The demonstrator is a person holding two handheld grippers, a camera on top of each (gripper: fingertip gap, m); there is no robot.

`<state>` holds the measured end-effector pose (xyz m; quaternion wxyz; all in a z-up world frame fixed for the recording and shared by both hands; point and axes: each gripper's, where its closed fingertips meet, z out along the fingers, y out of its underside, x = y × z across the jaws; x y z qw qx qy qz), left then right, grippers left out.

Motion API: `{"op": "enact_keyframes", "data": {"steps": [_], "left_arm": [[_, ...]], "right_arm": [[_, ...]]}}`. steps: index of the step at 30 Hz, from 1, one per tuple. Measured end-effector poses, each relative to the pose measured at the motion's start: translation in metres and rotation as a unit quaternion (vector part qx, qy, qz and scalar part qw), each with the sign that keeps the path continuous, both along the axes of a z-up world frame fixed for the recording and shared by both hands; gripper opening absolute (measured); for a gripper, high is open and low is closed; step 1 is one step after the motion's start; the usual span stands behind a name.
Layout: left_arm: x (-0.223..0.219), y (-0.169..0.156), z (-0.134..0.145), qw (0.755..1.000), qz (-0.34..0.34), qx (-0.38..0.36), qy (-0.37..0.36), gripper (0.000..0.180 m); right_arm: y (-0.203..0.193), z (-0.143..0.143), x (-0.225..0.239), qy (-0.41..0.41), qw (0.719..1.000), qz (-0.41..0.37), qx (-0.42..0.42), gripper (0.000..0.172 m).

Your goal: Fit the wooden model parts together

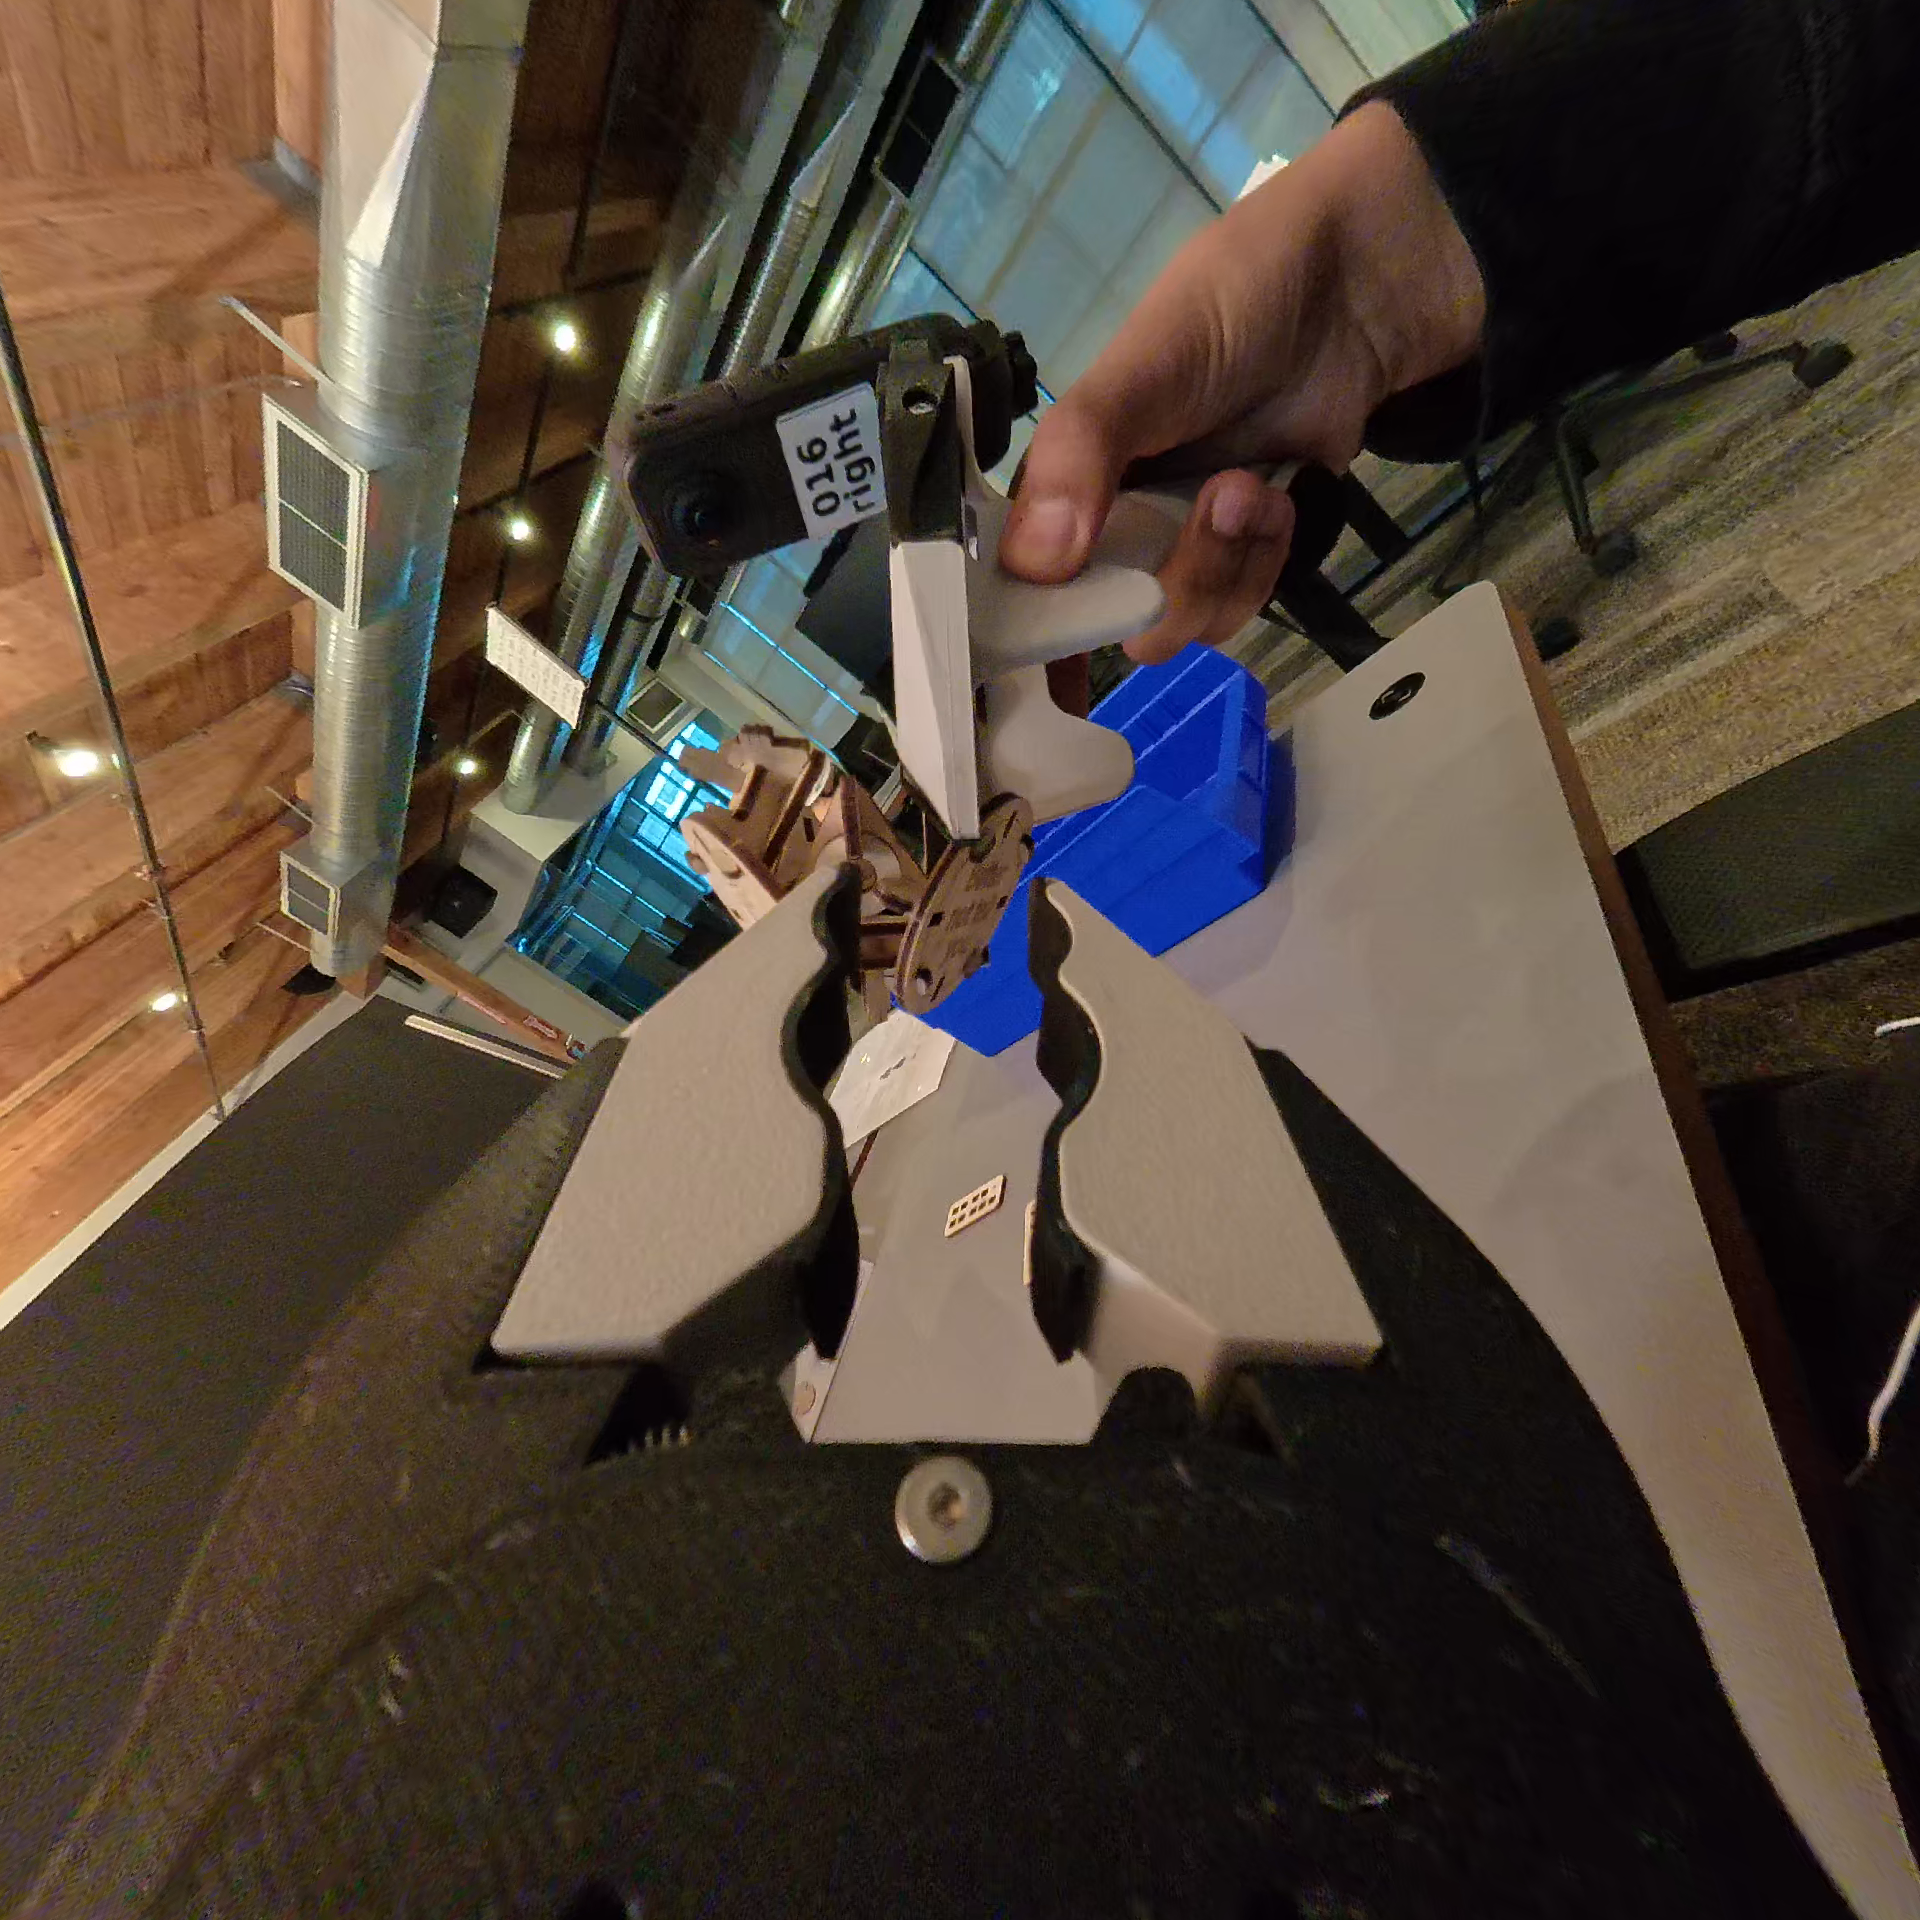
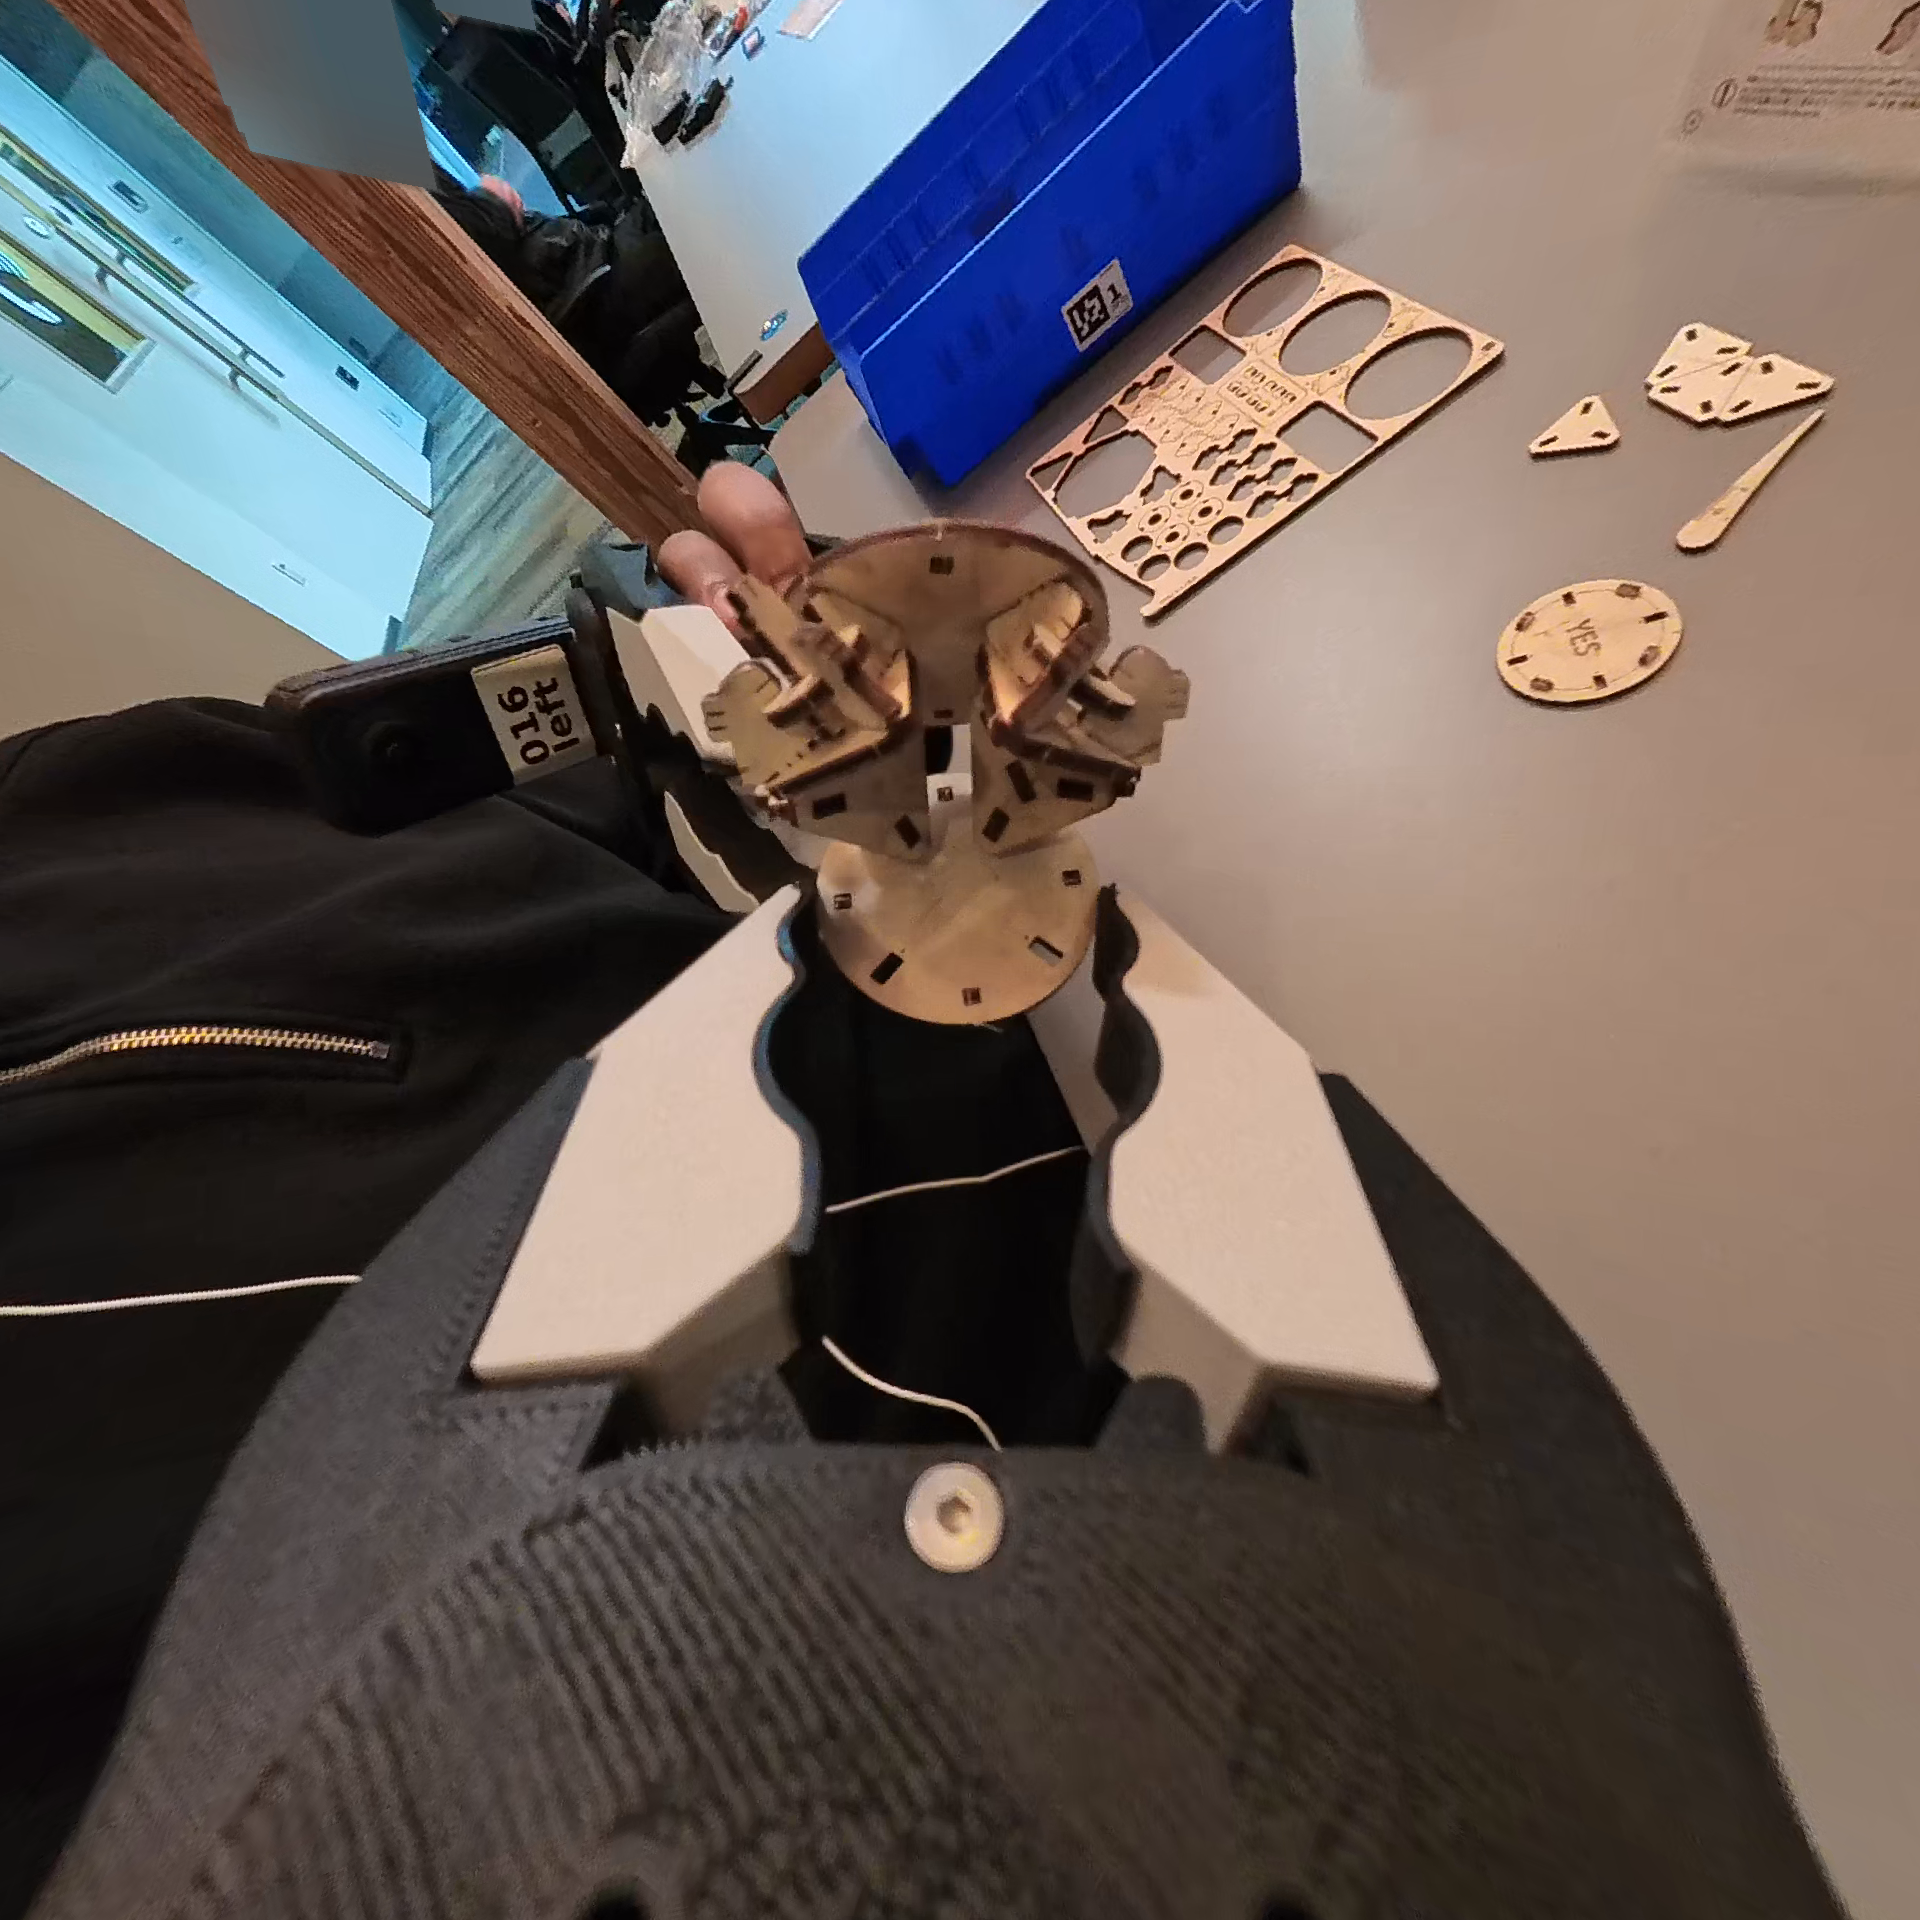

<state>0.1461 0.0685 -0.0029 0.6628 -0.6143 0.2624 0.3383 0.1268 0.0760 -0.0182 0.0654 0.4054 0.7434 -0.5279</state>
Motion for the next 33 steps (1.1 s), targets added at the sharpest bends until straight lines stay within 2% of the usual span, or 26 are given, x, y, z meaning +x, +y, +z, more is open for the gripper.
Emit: {"op": "enact_keyframes", "data": {"steps": [21,25,33], "left_arm": [[-0.0056,0.0043,-0.0067,0.999,0.024,-0.004,0.035,0.015],[-0.0063,0.0031,-0.0053,0.999,0.025,0.000,0.036,0.009],[-0.0041,0.0012,-0.0023,0.999,0.023,0.011,0.041,0.008]], "right_arm": [[0.0021,-0.0063,0.0011,0.009,0.998,-0.003,0.067,0.052],[0.0020,-0.0062,0.0018,0.013,0.997,-0.003,0.072,0.052],[0.0000,-0.0011,0.0028,0.032,0.997,-0.005,0.066,0.052]]}}
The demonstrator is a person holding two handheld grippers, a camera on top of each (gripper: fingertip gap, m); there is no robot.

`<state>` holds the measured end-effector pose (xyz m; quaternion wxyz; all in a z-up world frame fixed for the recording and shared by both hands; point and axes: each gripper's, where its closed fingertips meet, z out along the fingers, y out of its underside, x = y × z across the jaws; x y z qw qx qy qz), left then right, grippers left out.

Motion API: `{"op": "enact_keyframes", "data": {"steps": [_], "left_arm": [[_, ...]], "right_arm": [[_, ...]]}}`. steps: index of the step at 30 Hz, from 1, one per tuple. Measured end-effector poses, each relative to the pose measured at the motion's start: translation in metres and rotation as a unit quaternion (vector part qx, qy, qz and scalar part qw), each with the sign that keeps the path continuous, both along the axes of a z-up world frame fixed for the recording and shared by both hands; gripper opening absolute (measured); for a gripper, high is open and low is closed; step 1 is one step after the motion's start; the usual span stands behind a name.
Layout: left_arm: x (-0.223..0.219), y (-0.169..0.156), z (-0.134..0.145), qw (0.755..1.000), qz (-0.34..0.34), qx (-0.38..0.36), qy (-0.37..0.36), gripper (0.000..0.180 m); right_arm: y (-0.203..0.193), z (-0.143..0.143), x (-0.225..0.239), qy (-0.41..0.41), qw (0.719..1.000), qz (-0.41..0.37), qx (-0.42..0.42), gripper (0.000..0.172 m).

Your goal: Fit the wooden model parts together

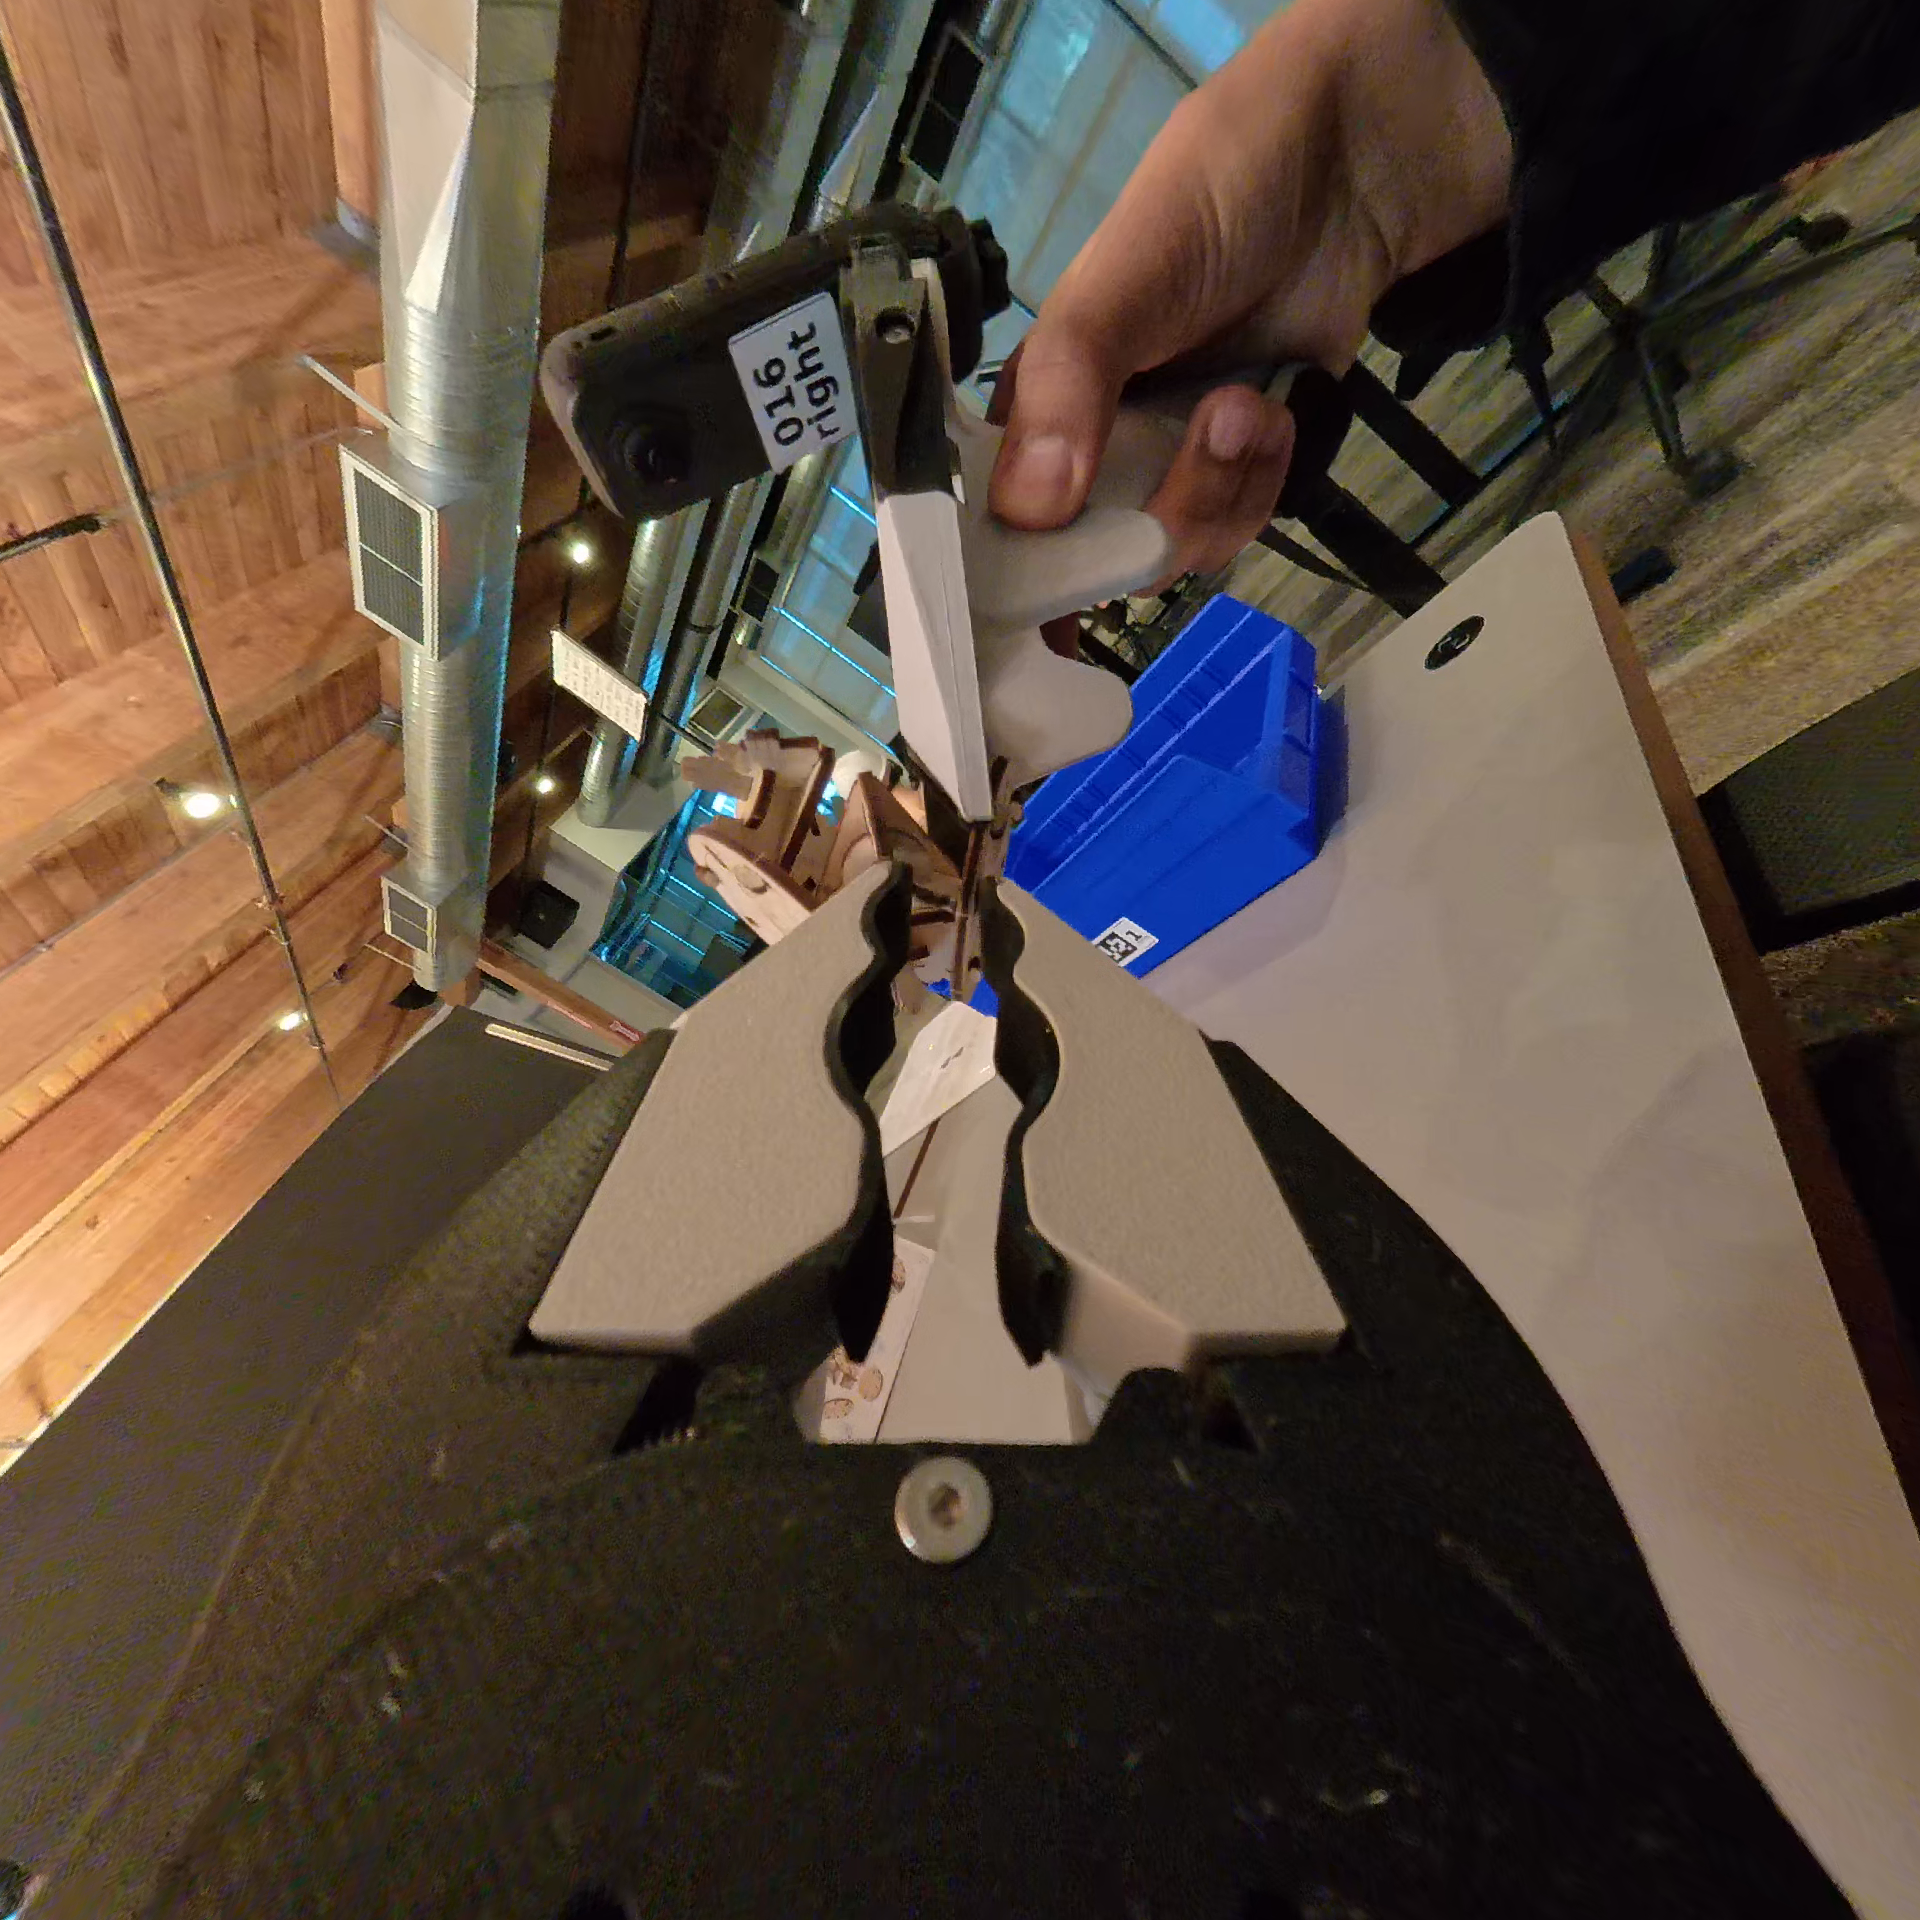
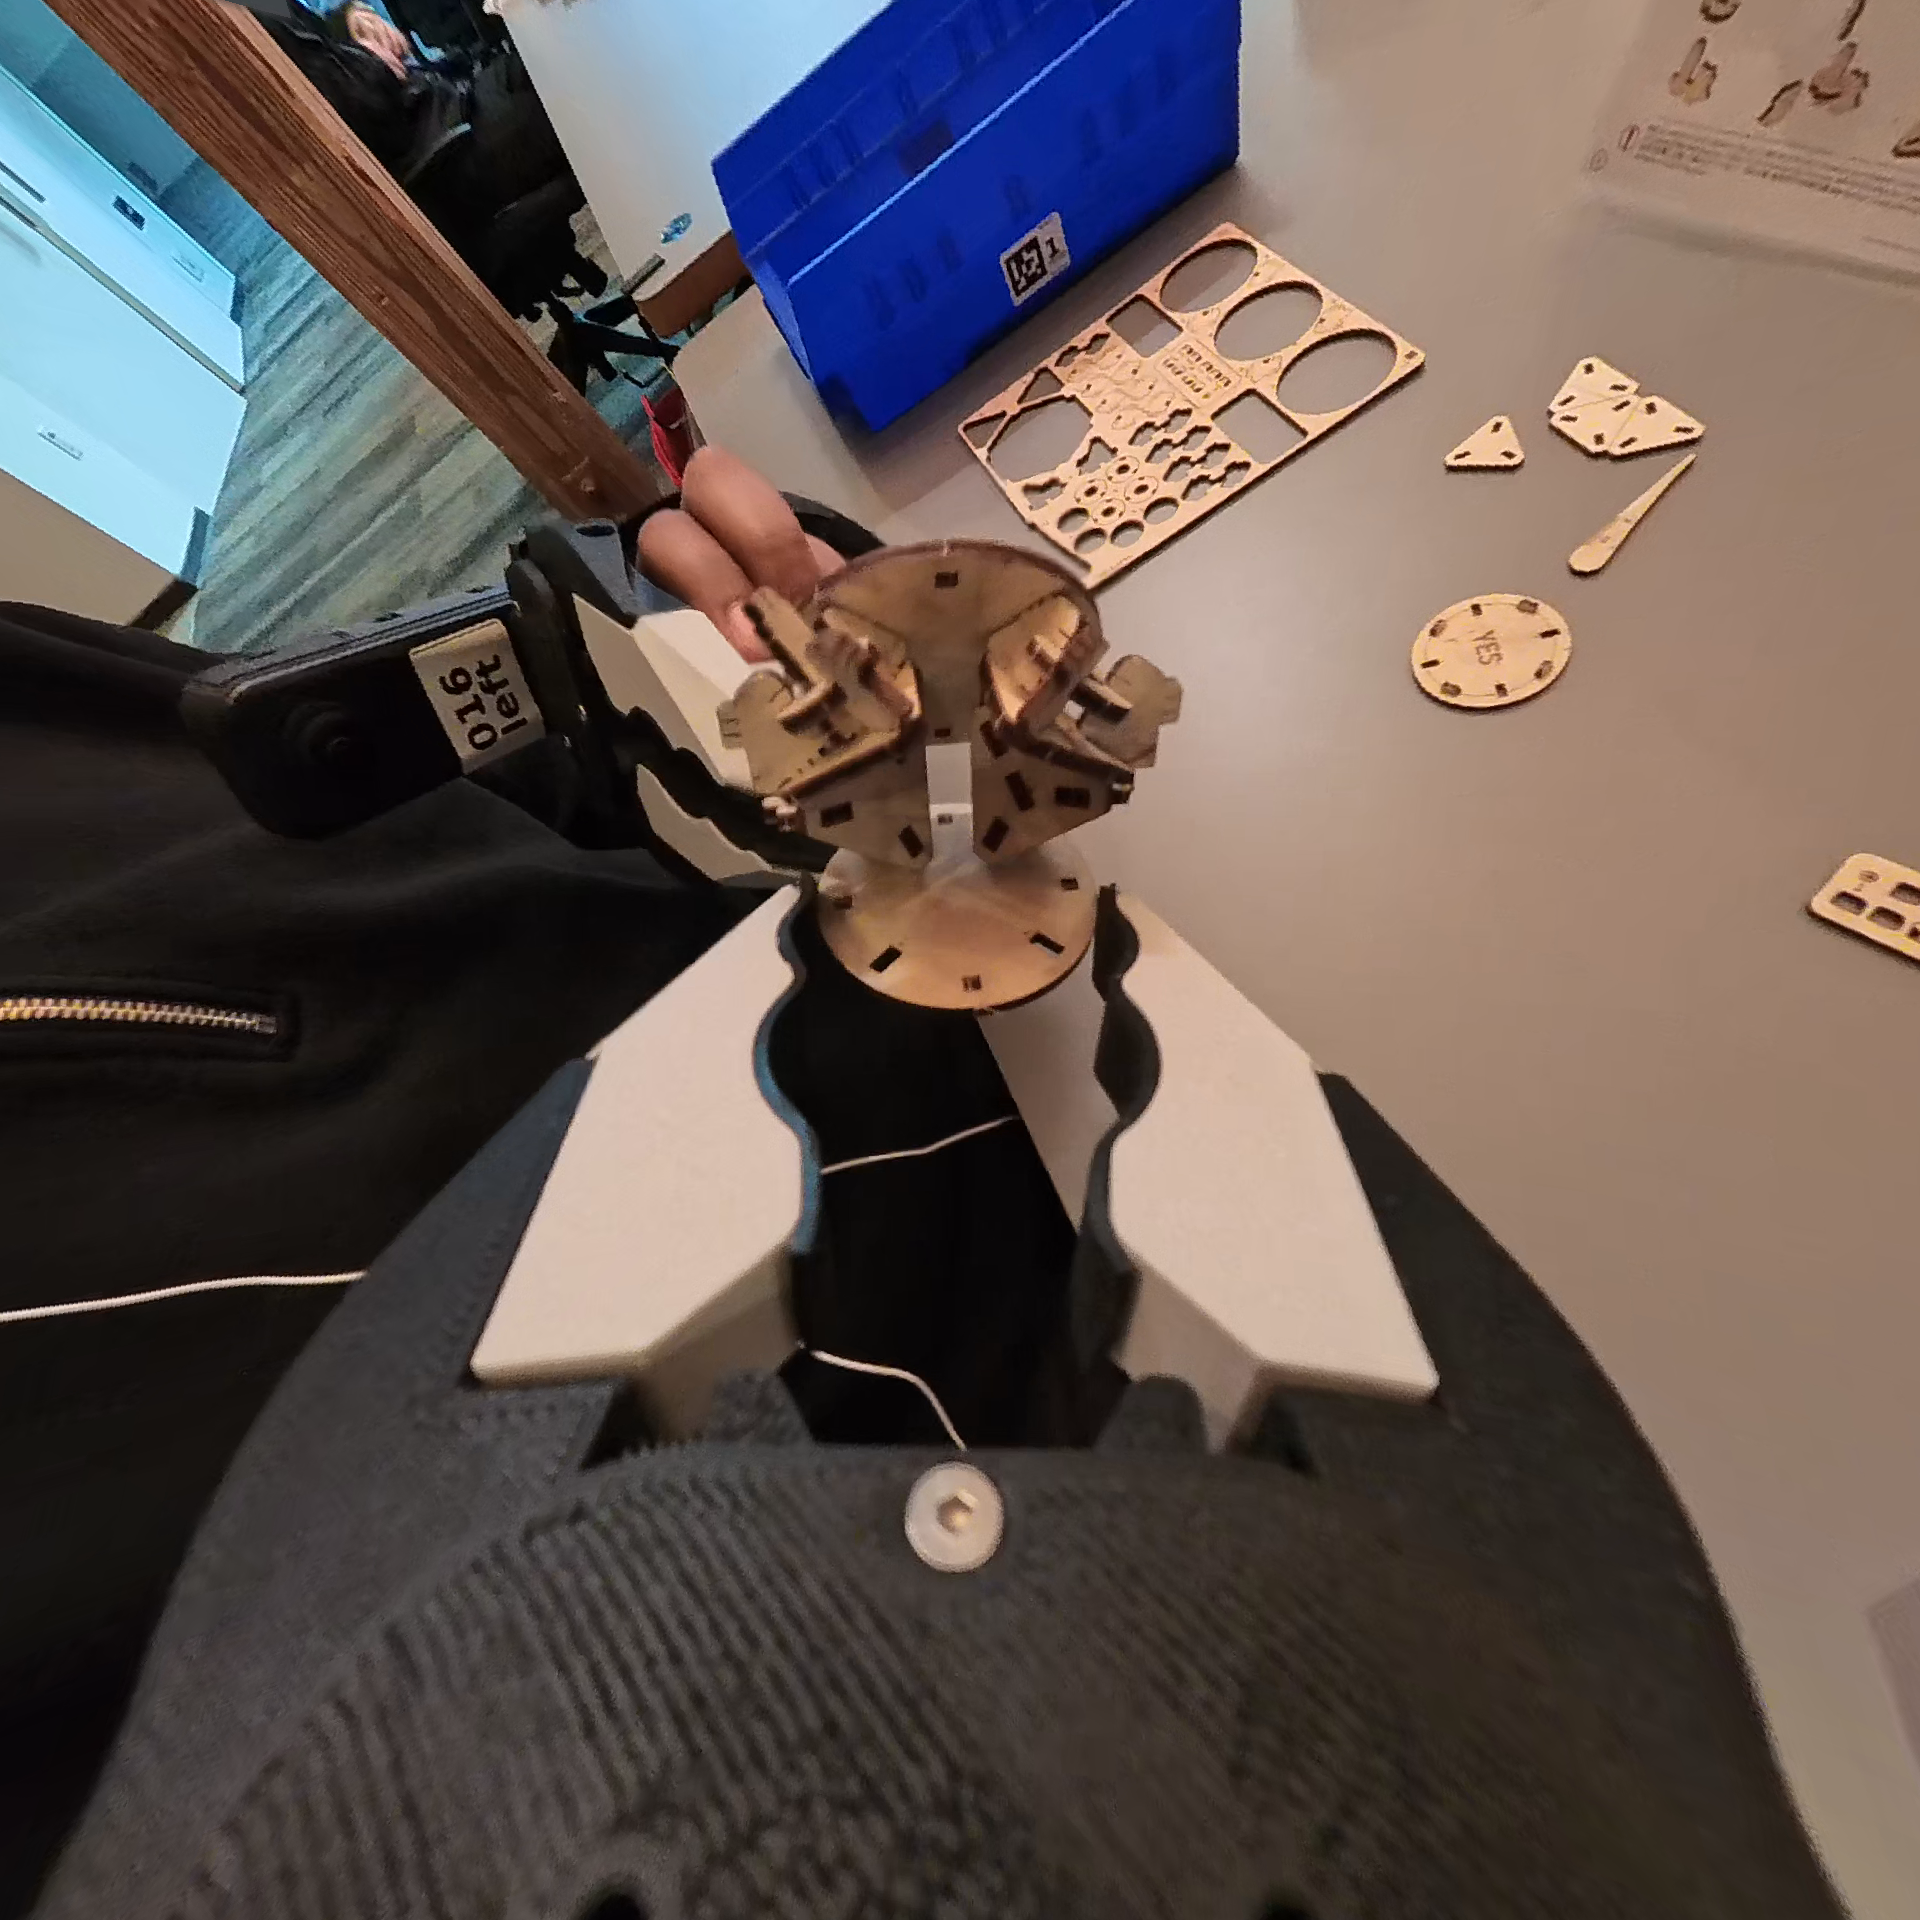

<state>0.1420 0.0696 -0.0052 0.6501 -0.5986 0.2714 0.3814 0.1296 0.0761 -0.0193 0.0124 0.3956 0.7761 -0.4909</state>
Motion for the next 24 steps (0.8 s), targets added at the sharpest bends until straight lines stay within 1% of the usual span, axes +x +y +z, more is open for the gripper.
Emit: {"op": "enact_keyframes", "data": {"steps": [12,24], "left_arm": [[0.0032,-0.0031,0.0063,1.000,0.000,0.025,0.009,0.007],[0.0032,-0.0043,0.0078,1.000,-0.004,0.023,-0.003,0.006]], "right_arm": [[-0.0038,0.0043,0.0032,0.001,0.995,0.005,-0.100,0.052],[-0.0044,0.0061,0.0026,0.013,0.995,0.002,-0.100,0.052]]}}
